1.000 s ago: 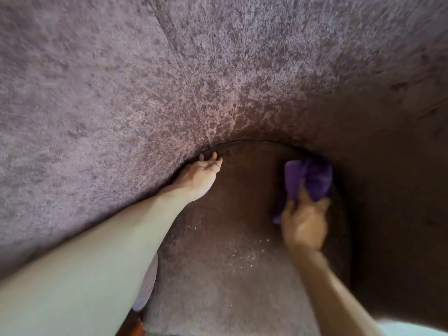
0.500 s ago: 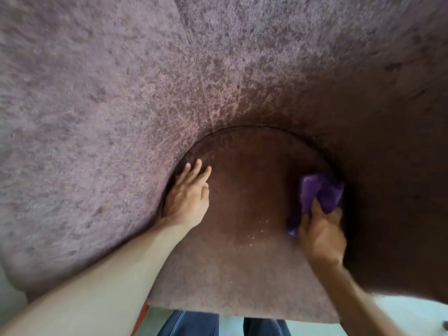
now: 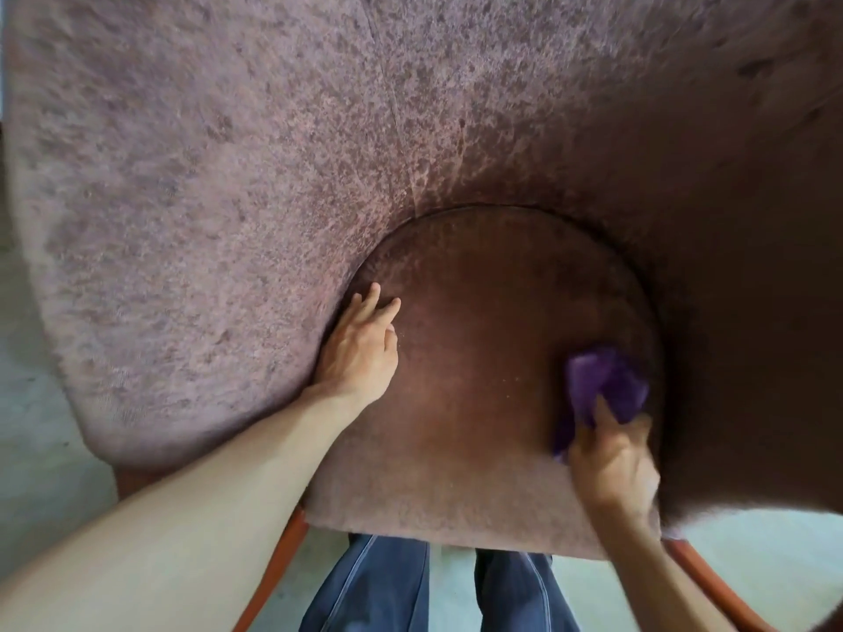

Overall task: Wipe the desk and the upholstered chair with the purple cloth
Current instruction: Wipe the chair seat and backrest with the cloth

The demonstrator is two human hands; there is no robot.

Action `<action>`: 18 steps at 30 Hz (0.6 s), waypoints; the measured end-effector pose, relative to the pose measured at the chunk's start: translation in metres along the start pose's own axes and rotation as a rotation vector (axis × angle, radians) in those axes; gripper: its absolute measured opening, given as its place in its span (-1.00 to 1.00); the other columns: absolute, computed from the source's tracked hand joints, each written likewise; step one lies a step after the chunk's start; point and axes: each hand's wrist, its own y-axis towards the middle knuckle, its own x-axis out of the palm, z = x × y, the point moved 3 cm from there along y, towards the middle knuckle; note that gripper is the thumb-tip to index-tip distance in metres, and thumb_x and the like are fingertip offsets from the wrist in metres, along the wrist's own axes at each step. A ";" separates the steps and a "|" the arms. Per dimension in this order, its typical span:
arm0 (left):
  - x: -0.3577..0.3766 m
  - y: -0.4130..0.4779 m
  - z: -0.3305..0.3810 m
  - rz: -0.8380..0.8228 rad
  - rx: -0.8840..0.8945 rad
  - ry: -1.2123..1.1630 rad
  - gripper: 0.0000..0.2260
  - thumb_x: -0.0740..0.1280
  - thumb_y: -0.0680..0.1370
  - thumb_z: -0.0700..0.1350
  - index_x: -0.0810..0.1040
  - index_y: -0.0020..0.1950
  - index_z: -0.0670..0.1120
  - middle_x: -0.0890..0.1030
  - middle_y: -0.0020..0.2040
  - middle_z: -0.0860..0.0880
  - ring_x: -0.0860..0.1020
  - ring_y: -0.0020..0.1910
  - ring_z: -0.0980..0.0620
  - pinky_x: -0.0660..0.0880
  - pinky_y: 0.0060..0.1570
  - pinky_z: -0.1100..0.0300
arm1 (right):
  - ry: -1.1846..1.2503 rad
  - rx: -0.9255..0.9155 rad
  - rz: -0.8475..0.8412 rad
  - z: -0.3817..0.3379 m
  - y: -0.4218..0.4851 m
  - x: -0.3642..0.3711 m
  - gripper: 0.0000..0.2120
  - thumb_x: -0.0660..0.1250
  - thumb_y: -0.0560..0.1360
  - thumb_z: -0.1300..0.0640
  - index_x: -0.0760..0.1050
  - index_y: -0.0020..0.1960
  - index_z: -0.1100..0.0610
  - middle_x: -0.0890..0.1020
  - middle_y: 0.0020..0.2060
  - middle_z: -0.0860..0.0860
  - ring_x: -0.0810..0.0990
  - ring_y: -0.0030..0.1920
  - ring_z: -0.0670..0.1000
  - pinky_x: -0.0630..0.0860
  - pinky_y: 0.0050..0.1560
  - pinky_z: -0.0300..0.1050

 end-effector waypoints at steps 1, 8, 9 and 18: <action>0.003 -0.004 -0.001 0.004 -0.005 0.008 -0.55 0.13 0.67 -0.14 0.29 0.58 0.06 0.10 0.65 0.04 0.07 0.63 -0.01 -0.10 0.51 0.28 | 0.004 0.027 0.024 0.003 0.004 -0.003 -0.53 0.34 0.57 0.06 0.46 0.48 -0.03 0.41 0.10 0.26 0.62 -0.15 0.39 0.62 -0.10 0.15; 0.008 0.005 0.007 0.051 -0.085 -0.007 -0.59 0.18 0.65 -0.15 0.44 0.50 0.02 0.27 0.60 -0.02 0.21 0.59 -0.08 0.06 0.52 0.20 | 0.045 -0.295 -0.417 -0.119 -0.115 0.081 -0.58 0.19 0.61 0.03 0.36 0.44 -0.22 0.37 0.26 0.07 0.67 -0.07 0.22 0.61 0.01 0.05; 0.006 0.005 0.006 0.034 -0.078 0.005 -0.59 0.18 0.65 -0.15 0.43 0.50 0.02 0.26 0.60 -0.02 0.21 0.59 -0.08 0.07 0.52 0.19 | 0.008 -0.406 -0.515 -0.125 -0.130 0.087 -0.56 0.17 0.60 0.03 0.29 0.46 -0.23 0.34 0.21 0.06 0.66 -0.06 0.23 0.61 0.01 0.10; -0.011 0.017 0.019 -0.100 -0.260 0.027 -0.59 0.05 0.66 0.05 0.57 0.35 -0.01 0.47 0.47 -0.14 0.40 0.46 -0.17 0.29 0.40 0.04 | 0.042 -0.021 0.009 -0.014 -0.003 0.012 -0.46 0.37 0.53 0.11 0.44 0.49 -0.10 0.39 0.10 0.19 0.62 -0.16 0.33 0.60 -0.10 0.12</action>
